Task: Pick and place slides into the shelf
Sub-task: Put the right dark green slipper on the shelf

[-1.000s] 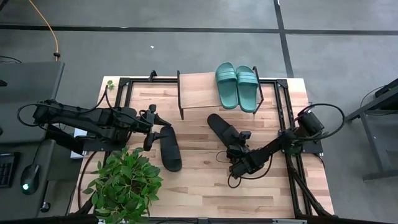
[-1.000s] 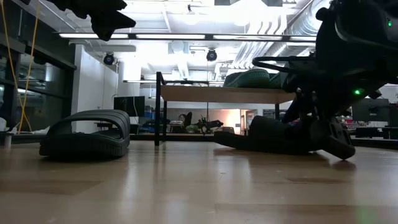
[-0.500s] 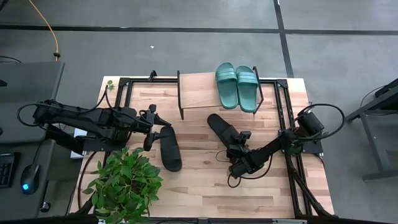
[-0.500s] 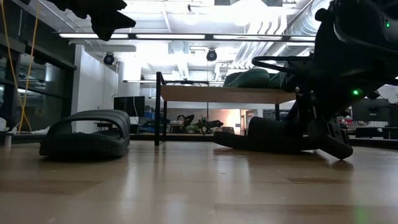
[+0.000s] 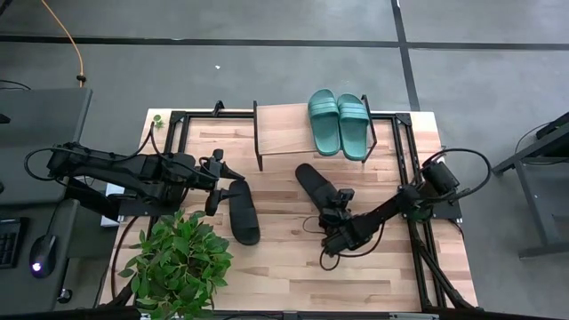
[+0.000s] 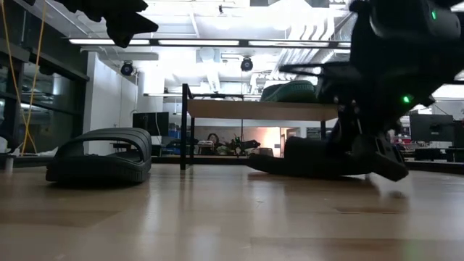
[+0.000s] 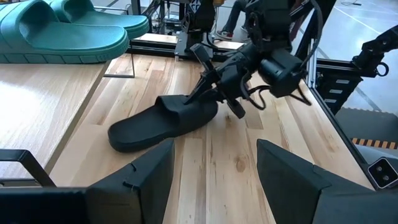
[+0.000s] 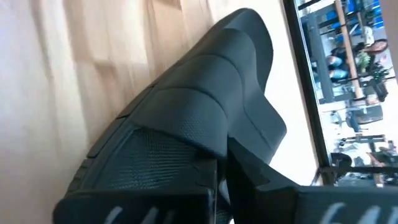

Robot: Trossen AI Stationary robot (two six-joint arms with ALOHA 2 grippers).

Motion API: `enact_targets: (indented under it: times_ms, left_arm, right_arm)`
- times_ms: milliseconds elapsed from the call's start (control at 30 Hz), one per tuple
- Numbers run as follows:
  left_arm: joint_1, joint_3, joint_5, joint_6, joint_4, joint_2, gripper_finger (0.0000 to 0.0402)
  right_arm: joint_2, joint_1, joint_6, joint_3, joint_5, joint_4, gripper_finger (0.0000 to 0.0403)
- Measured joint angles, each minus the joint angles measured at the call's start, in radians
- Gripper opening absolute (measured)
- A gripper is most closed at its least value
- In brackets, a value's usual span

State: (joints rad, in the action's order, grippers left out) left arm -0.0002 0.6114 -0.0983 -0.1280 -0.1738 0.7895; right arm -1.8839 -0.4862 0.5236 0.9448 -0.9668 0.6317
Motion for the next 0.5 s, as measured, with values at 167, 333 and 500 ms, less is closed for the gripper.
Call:
enact_targets:
  times_ms: [167, 333, 500]
  left_arm:
    - [0.000, 0.000, 0.000, 0.000, -0.001, 0.000, 0.0209]
    - [0.000, 0.000, 0.000, 0.000, -0.001, 0.000, 0.0209]
    - [0.000, 0.000, 0.000, 0.000, -0.001, 0.000, 0.0209]
  right_arm:
    - [0.001, 0.000, 0.000, 0.058, 0.014, 0.053, 0.0001]
    - [0.003, -0.001, 0.047, 0.109, 0.026, 0.141, 0.0001]
    - [0.004, -0.001, 0.153, 0.161, 0.056, 0.269, 0.0001]
